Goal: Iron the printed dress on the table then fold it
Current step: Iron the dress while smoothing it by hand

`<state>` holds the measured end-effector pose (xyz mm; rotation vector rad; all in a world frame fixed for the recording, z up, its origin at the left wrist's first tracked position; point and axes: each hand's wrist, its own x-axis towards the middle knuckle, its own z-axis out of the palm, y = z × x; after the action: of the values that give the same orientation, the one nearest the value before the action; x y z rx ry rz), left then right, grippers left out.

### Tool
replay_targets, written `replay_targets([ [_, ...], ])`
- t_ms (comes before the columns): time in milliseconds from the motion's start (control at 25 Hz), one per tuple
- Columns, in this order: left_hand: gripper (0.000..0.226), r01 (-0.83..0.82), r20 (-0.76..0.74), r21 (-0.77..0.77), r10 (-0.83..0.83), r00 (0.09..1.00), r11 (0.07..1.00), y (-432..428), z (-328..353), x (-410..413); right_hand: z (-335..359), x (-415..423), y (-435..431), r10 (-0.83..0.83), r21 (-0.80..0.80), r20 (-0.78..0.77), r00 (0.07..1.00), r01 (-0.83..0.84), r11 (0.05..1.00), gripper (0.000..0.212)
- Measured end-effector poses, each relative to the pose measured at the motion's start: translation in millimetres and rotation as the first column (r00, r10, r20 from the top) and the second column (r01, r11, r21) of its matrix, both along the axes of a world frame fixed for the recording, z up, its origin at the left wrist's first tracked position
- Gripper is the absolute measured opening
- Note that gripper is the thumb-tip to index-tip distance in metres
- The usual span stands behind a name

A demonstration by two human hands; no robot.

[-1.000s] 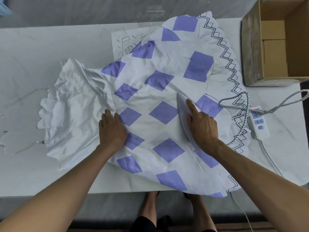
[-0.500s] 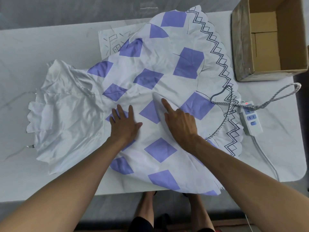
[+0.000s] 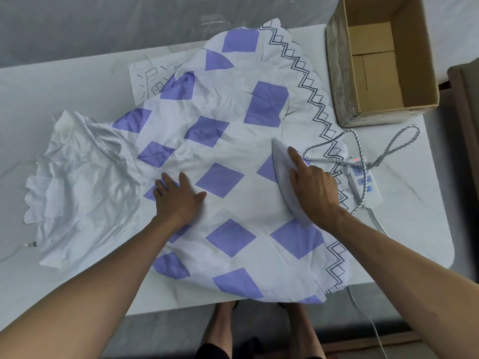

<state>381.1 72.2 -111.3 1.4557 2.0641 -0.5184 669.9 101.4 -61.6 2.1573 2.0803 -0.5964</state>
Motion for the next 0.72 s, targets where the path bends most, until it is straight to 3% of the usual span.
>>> replay_targets([
  [440,0.069,0.020,-0.063,0.037,-0.018,0.998,0.999,3,-5,4,3,46,5,-0.221,-0.003,-0.026,0.975,0.221,0.975,0.048],
  [720,0.061,-0.009,0.006,0.150,0.009,1.000,0.989,-4,-7,10,17,-3,11,-0.025,-0.024,-0.109,0.994,0.023,0.999,0.049],
])
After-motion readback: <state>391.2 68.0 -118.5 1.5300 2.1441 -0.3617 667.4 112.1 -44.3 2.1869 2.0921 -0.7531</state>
